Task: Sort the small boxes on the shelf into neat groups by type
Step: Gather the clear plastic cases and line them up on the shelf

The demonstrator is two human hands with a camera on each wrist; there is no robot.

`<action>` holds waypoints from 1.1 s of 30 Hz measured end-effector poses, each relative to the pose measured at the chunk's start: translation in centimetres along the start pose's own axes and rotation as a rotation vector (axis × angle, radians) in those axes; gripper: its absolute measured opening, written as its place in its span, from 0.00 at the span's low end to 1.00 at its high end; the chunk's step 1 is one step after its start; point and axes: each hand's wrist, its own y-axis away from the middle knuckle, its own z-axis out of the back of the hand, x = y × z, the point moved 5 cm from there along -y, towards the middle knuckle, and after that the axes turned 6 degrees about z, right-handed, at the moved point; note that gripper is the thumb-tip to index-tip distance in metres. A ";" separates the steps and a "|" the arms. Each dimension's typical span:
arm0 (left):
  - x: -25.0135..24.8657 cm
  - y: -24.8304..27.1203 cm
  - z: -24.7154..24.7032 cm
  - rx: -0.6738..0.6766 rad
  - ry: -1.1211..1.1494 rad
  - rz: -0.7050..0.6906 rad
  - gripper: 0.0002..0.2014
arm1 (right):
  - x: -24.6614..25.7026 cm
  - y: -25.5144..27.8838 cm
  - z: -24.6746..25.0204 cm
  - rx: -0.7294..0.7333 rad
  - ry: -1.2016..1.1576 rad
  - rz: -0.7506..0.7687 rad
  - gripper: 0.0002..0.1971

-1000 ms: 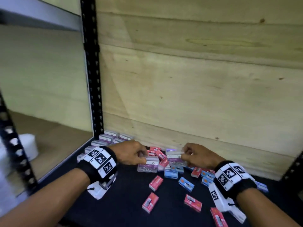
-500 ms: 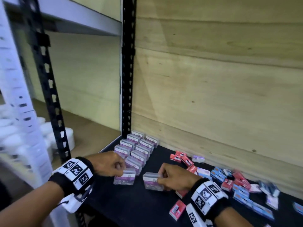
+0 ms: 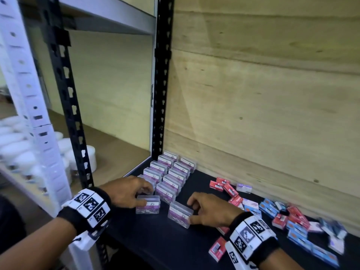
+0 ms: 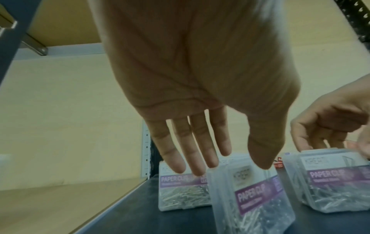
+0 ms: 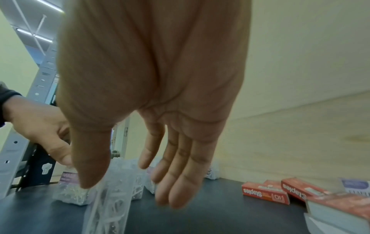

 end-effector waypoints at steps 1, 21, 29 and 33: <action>-0.1 0.0 0.1 -0.037 -0.009 -0.021 0.21 | 0.2 0.0 0.3 -0.036 0.022 0.024 0.23; 2.0 0.4 0.1 -0.163 -0.046 -0.067 0.11 | 3.8 -2.3 -0.6 -0.188 0.055 0.179 0.06; 3.3 0.2 0.4 -0.162 -0.055 -0.073 0.10 | 5.3 -4.1 -1.0 -0.201 0.043 0.158 0.07; 3.6 0.0 0.4 -0.165 -0.073 -0.078 0.10 | 5.6 -4.6 -1.2 -0.201 0.027 0.149 0.07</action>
